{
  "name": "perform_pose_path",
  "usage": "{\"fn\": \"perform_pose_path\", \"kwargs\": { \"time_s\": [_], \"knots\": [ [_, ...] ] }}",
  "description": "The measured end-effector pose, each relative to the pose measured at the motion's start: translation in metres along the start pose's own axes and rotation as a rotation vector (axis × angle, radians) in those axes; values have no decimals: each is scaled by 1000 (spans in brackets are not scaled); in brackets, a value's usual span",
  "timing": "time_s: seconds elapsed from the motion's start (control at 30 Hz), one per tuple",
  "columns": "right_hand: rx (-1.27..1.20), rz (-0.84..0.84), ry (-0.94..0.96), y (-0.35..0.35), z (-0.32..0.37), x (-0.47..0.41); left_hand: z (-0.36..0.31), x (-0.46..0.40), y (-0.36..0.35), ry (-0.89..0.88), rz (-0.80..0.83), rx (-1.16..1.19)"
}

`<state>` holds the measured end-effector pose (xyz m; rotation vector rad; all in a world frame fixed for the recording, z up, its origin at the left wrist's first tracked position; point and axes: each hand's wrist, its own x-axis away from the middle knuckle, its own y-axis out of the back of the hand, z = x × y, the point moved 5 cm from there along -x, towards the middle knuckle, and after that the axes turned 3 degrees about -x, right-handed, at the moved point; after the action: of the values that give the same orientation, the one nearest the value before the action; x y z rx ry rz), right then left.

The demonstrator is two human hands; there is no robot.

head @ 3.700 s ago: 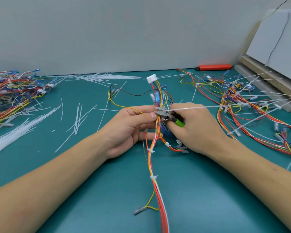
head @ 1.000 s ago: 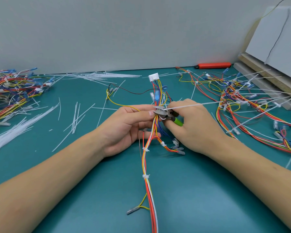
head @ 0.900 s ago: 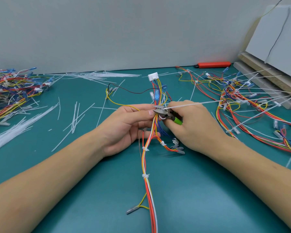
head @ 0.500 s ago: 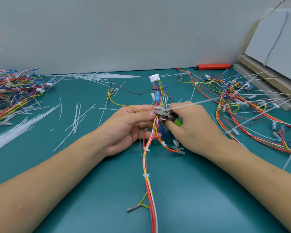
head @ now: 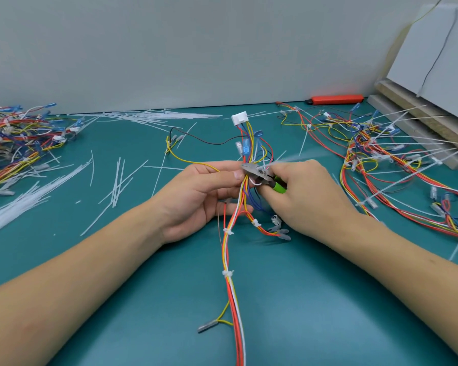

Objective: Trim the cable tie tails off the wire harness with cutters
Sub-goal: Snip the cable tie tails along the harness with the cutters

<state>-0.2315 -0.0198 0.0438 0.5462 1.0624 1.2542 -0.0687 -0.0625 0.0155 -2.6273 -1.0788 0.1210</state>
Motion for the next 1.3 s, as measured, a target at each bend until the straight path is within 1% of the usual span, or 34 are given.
{"fn": "perform_pose_path", "kwargs": {
  "time_s": [0.17,0.27,0.4,0.63,0.87,1.03,1.3],
  "knots": [
    [33,28,0,1,2,-2,0,0,0,3,-11,-4],
    [20,-10,13,1,0,0,-1,1,-2,-2,-6,0],
    [0,-65,94,2,6,3,-1,1,-1,-2,-14,8],
    [-43,-67,54,4,5,0,0,0,0,-4,-20,14],
    [9,-18,-17,1,1,2,1,-1,-1,-12,-9,5],
    [59,-10,-31,0,2,2,0,-1,-1,-10,-6,-13],
    [10,-118,34,3,7,3,-1,1,-3,3,-38,18]
  ]
}}
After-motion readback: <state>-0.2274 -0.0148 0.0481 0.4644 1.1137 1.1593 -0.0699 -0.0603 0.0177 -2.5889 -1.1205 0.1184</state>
